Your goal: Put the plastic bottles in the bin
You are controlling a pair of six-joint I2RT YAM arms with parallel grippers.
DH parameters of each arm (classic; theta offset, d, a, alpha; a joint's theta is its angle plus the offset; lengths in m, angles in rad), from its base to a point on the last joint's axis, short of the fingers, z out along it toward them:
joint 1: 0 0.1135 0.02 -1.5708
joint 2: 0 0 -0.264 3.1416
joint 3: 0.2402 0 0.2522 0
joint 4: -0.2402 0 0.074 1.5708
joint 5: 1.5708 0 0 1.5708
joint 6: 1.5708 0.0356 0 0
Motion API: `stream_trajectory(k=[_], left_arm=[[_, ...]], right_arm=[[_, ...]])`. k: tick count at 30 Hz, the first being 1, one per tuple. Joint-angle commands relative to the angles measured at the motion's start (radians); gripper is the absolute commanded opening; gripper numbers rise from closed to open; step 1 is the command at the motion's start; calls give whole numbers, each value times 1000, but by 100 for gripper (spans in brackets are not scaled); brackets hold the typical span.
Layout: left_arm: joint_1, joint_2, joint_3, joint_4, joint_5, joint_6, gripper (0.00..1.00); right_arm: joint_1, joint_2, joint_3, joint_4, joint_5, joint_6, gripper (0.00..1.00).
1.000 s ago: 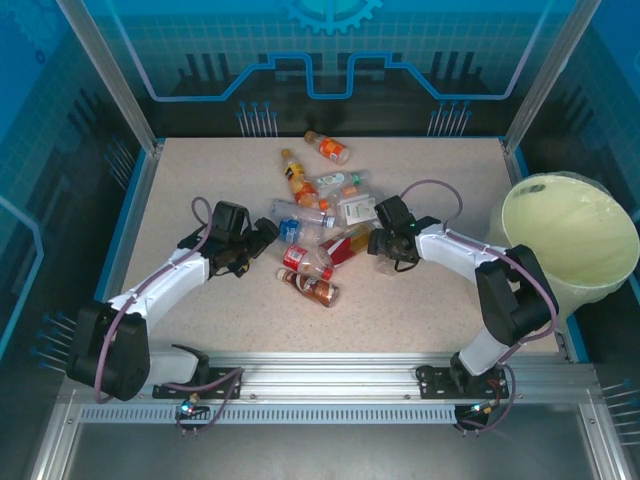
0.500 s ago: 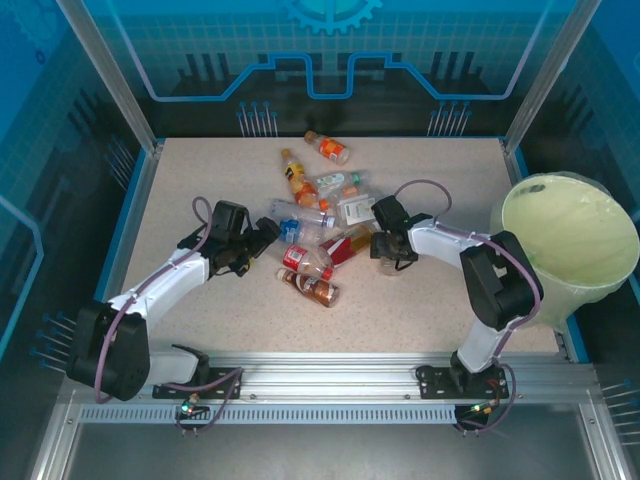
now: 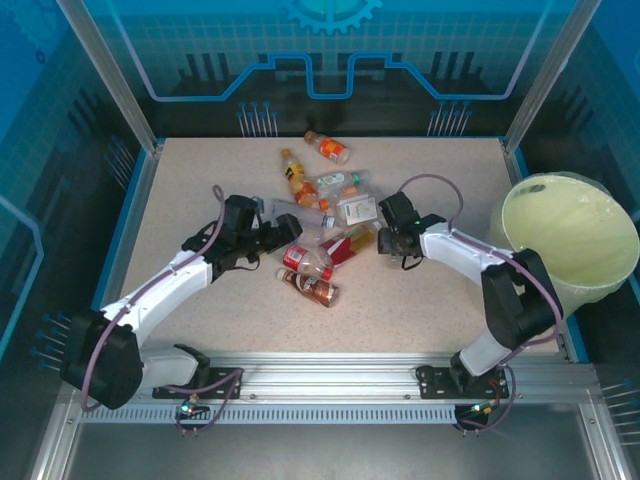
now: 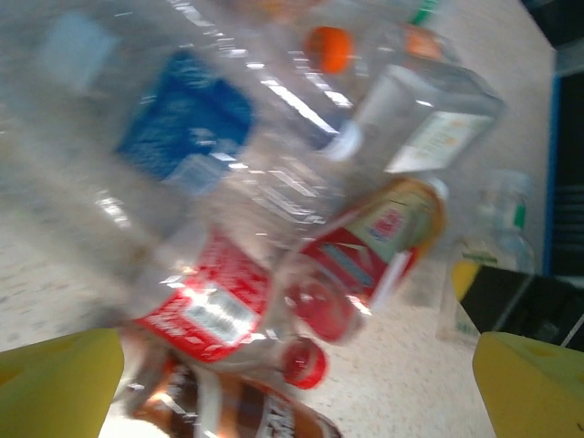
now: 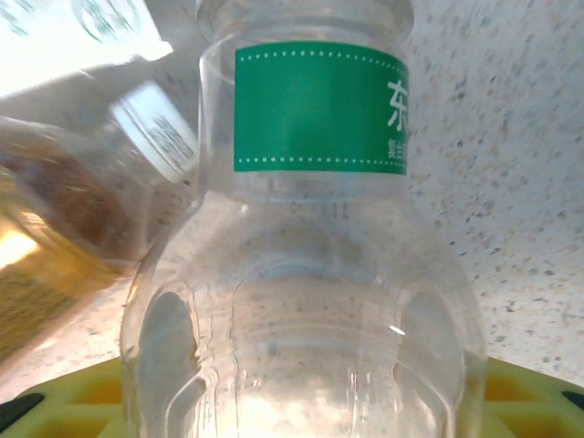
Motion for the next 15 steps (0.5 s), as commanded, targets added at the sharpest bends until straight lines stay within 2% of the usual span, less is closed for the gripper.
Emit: stream_trajectory(k=[1,10,15], left_arm=[[-57,-12,53,62,11,107,99],[-143,20,74,236,94,157,99],[-163,26,86,297,159,179,99]], right_arm=[[19,-76,37,-55,6,-48,44],[49,-241,149,-115,-12,-97,41],[48,-328,204,-138,-29,-133,39]])
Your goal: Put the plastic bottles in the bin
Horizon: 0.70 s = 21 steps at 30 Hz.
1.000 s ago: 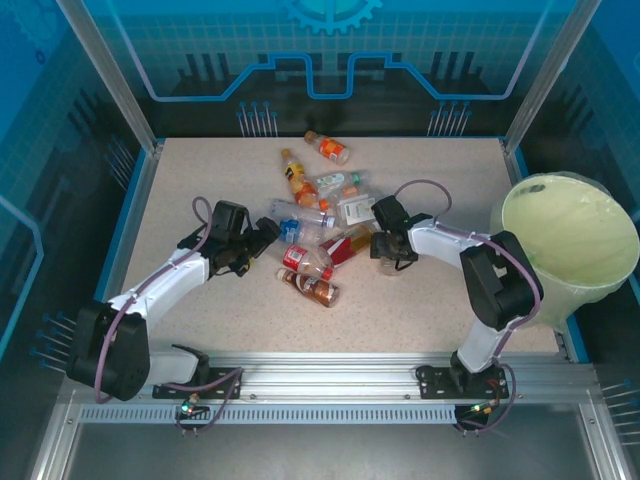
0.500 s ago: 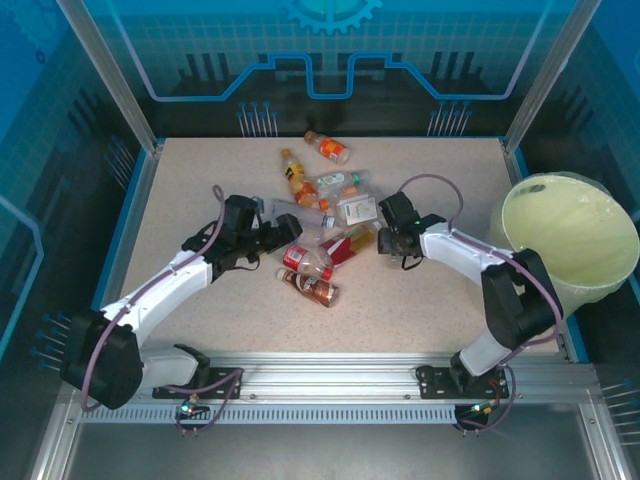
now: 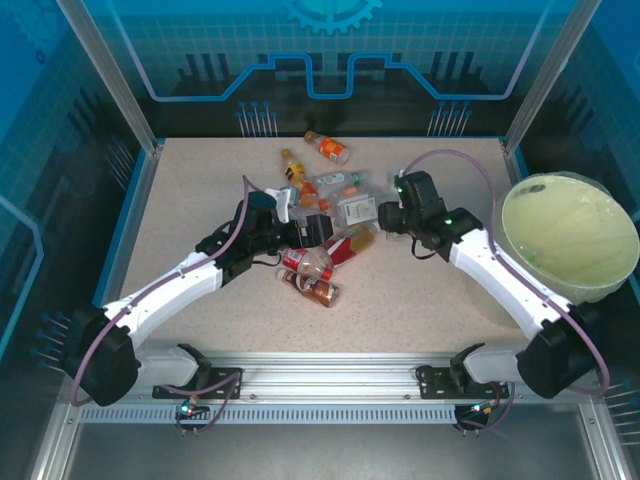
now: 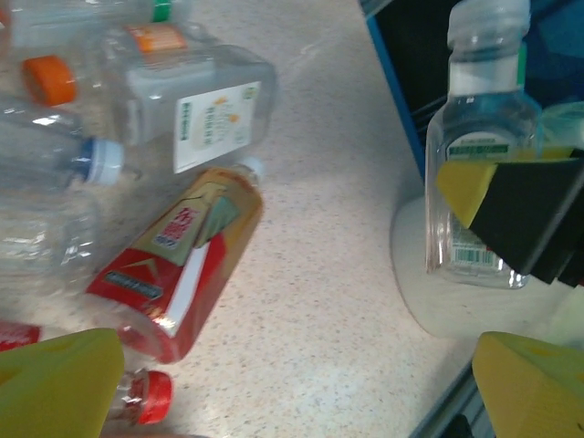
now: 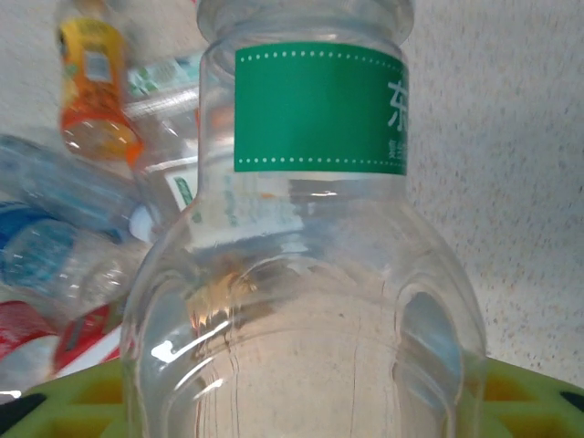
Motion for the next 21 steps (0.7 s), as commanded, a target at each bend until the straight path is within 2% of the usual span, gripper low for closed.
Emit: stream_trajectory(k=[1,6,13,16,21], left_arm=[[-14,8,37,101,78,48,99],[-19,10,34,138,71,44,99],[-19,10,30,129,22,30,99],[-19,3,24,125,-1,23,99],[-19,-6,11,133,-51,6,99]], right_arm=[[11,-60,67,-49,-13,-48,38],[10,-119,167,-109,17,-94,37],[-22,-184,296,-184,227,-248,37],[-89,-204,324,-220,287,-283,37],[-264,-266,345,-286,286,-277,36]])
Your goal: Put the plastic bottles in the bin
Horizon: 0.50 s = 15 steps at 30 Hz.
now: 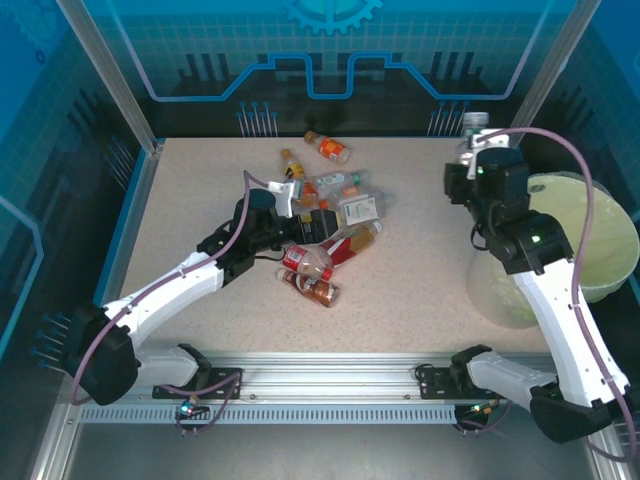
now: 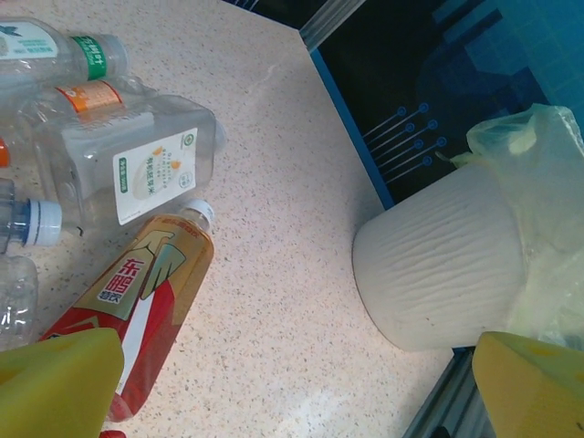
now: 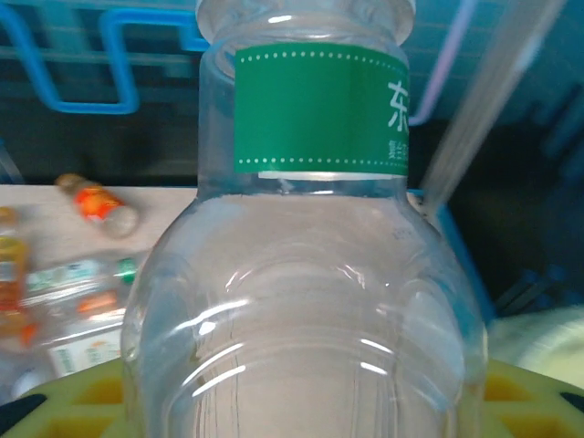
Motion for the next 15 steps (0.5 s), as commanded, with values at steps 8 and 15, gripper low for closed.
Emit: stream_trajectory(k=[8,15], left_arm=[[-7,-18,14,18,-93,-51,99],[-6,-15,6,14,-124,-96,99]], right_arm=[[-453,-104,-8,-201,-12,8,35],[-697,-66,-59,-231,-133,82,36]])
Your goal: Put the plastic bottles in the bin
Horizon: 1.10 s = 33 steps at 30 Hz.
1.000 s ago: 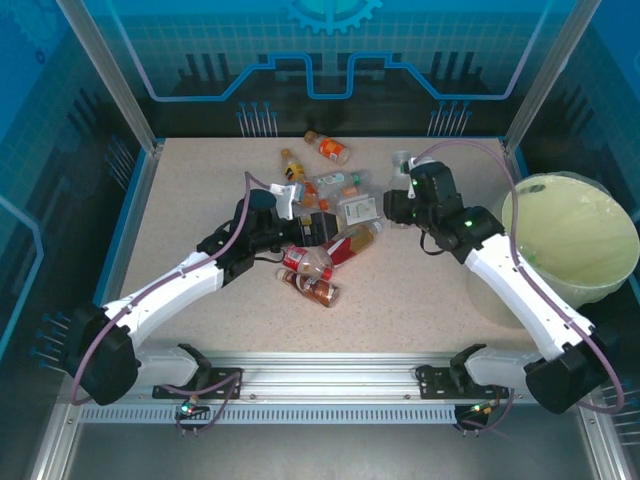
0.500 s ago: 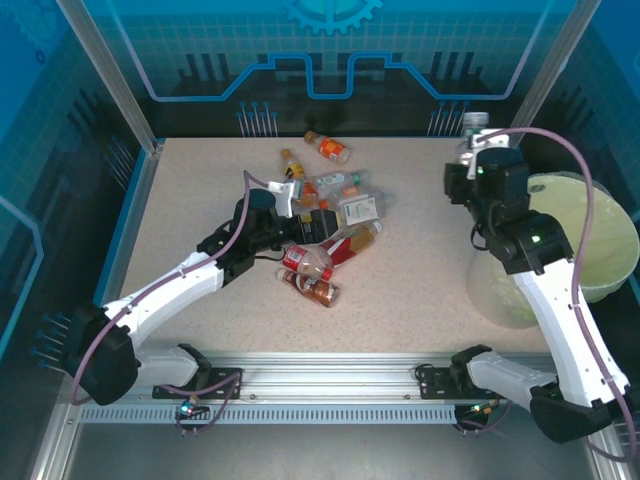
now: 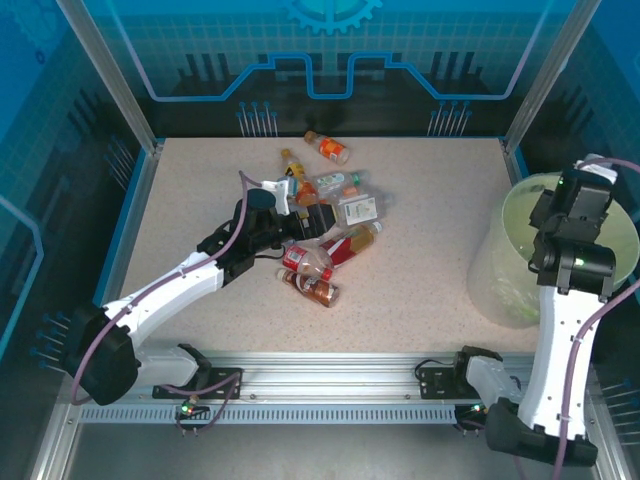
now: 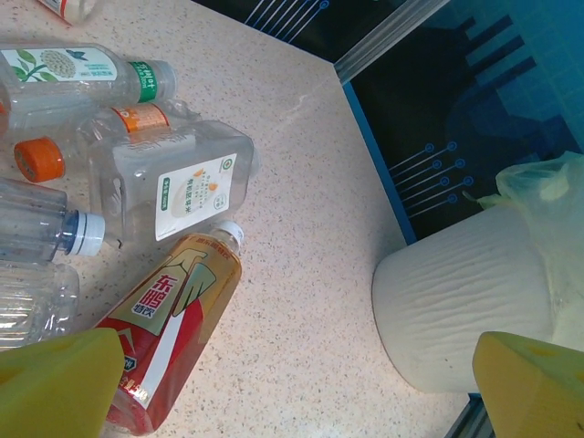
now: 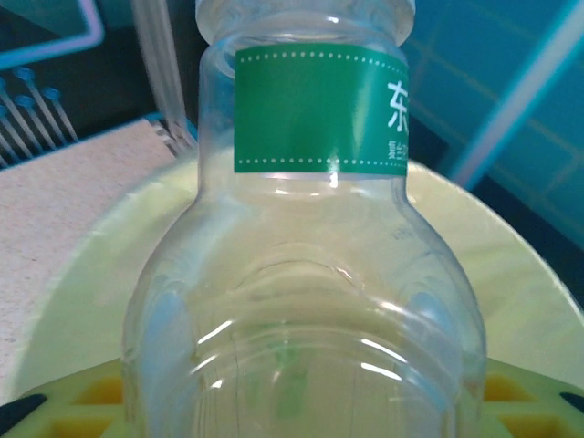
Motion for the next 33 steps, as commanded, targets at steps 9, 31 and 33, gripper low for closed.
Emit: stream_trajectory(k=[9,31,33], left_arm=[[-6,-47,-35,-25,-74,-56,99],[-4,-84,-73,-76,-187,-60,99],[-3,-87,-73,-81,-198,-60,99]], right_arm=[[-214,155,-104,-27,-25,93,36],[-226,207,-175,9,1,149,70],[-222,201,-169,8,-1,152,73]])
